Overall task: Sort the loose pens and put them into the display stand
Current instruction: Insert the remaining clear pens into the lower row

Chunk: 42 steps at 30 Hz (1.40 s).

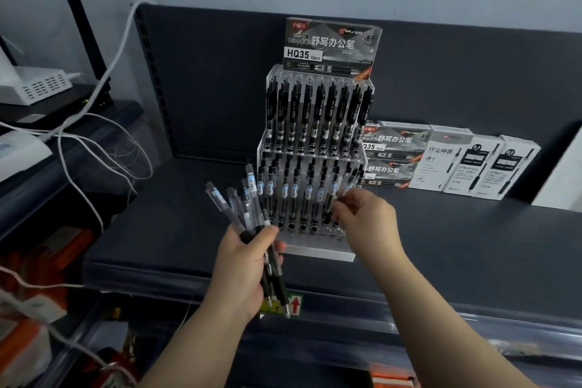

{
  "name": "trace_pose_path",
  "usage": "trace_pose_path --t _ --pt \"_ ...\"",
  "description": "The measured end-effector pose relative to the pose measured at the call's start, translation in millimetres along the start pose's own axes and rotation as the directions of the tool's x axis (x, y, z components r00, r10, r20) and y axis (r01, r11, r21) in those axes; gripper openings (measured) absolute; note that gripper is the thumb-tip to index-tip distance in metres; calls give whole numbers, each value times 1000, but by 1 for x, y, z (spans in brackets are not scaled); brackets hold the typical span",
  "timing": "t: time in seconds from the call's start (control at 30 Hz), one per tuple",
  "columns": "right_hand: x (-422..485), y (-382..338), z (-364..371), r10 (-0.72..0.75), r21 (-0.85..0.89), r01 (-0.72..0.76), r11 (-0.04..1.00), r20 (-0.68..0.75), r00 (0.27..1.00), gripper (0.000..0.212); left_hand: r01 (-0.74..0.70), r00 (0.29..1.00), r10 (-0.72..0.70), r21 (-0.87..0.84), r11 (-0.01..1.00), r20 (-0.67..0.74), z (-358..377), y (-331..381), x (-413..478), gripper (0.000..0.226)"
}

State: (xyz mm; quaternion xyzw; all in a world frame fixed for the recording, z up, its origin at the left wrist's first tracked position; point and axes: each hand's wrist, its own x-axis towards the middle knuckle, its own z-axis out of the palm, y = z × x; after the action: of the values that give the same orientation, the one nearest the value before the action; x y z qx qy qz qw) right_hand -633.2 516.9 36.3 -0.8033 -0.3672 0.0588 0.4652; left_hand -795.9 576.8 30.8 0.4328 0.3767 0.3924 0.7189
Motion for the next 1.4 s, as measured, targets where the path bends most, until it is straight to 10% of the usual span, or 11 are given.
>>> trace_pose_path --t 0.6,0.8,1.13,1.4 --pt "-10 -3 0 -20 -104 20 994 5 1000 21 22 1000 -21 -60 998 7 3 0 -1 8" --pt "-47 -30 2 -55 153 -24 988 493 868 22 56 998 -56 -104 993 0 9 0 -5 9" --pt "-50 -22 6 11 374 -275 886 576 817 4 56 998 -52 -115 992 34 13 0 -10 15" --pt "-18 -12 -17 166 559 -275 782 238 957 11 25 1000 -27 -123 992 -11 10 -4 -3 8"
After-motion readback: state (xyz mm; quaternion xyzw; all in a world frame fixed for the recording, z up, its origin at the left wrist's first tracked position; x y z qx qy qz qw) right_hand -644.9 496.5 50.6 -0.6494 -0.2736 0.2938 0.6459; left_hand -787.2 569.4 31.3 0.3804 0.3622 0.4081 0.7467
